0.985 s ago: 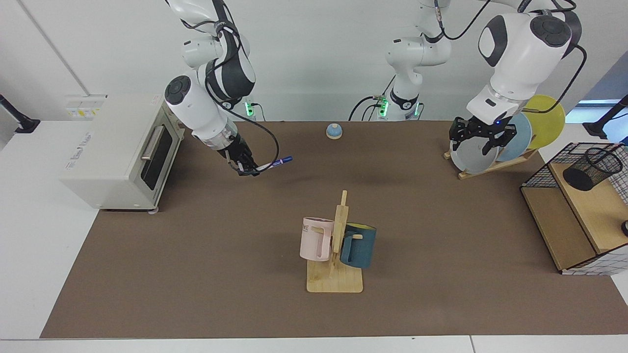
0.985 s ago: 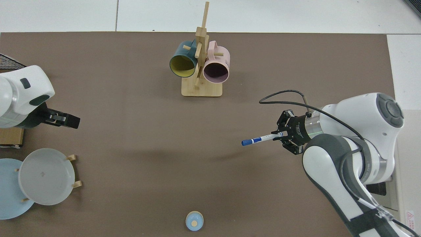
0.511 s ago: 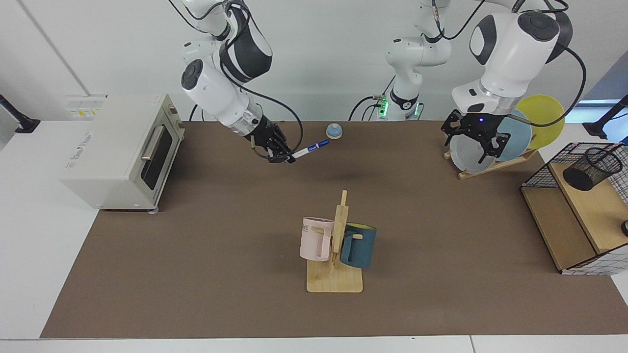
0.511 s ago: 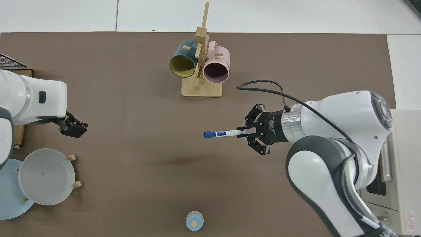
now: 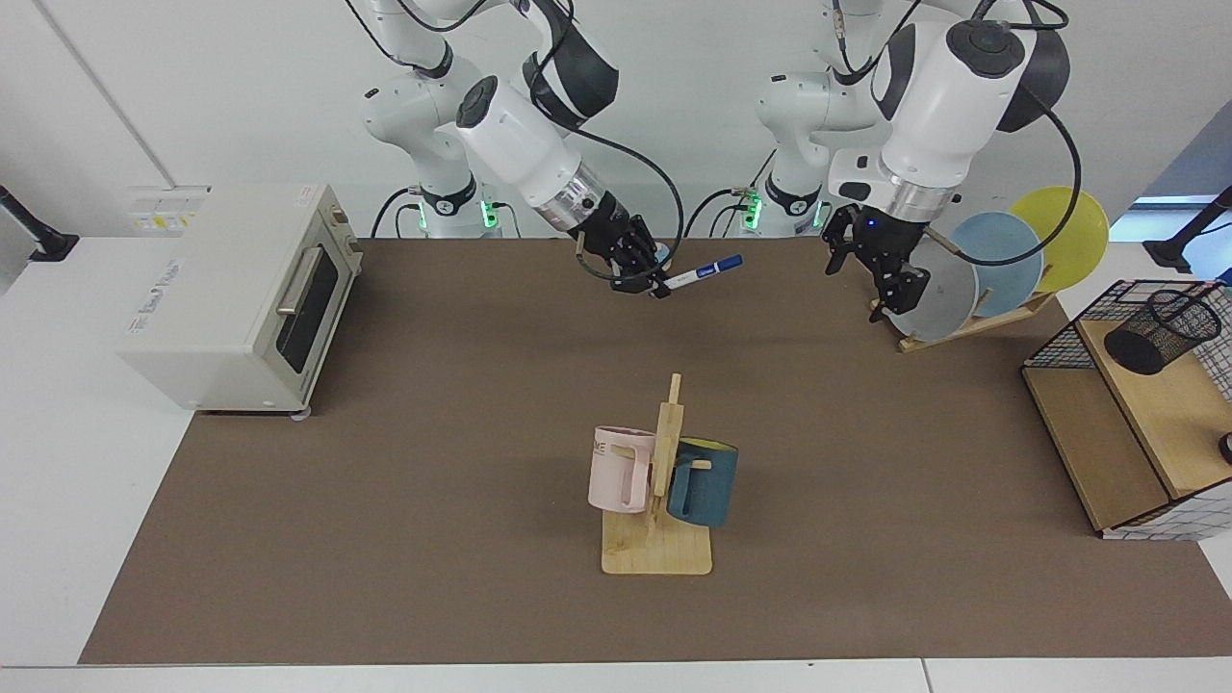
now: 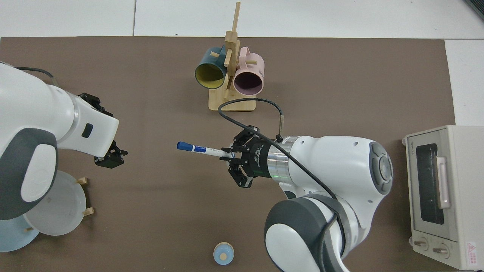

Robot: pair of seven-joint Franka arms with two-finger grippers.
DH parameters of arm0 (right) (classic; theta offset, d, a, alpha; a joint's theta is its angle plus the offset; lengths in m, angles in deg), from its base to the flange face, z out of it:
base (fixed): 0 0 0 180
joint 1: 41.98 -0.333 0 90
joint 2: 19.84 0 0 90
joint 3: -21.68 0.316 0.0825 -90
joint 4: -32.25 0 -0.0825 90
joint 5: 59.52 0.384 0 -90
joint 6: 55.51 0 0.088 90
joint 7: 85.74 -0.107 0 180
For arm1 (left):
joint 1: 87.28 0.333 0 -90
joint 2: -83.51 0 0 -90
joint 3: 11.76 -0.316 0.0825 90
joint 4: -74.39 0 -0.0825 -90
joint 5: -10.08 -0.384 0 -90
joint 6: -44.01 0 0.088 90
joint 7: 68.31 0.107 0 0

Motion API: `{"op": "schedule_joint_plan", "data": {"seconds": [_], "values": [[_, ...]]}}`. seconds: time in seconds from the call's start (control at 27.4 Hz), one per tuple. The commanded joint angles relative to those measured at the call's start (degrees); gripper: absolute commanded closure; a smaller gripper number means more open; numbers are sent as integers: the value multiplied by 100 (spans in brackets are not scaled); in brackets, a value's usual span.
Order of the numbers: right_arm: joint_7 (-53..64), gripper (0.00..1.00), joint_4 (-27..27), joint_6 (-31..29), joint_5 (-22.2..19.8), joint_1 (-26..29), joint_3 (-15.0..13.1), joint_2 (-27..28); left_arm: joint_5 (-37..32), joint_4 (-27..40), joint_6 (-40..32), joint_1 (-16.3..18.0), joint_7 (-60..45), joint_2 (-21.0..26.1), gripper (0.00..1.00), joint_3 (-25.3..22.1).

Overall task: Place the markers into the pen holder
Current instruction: 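Carry the marker to the middle while the left gripper reaches toward it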

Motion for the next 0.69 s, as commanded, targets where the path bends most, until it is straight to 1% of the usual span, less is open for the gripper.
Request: {"op": "schedule_joint_plan", "data": {"seconds": [0.0,0.11,0.22,0.33,0.44,0.55,0.66], "values": [[-508,100,-90,-383,215,-230,-28,81,118,23,75,-126,1018,-106,0,147],[-702,100,-90,-603,260,-362,-28,89,12,-74,144,-144,1493,-98,0,339],[-772,100,-90,-691,268,-494,-28,98,-172,-223,241,-170,1872,-54,0,454],[-869,100,-90,-761,277,-573,-28,125,-374,-223,539,-179,2109,-62,0,638],[-1009,100,-98,-876,268,-643,-28,125,-445,-232,777,-179,2565,-45,0,665],[-1036,100,-107,-911,268,-688,-28,125,-445,-224,804,-205,2716,-27,0,674],[-1045,100,-107,-911,268,-697,-28,125,-454,-171,769,-363,2760,-54,1,674]]}}
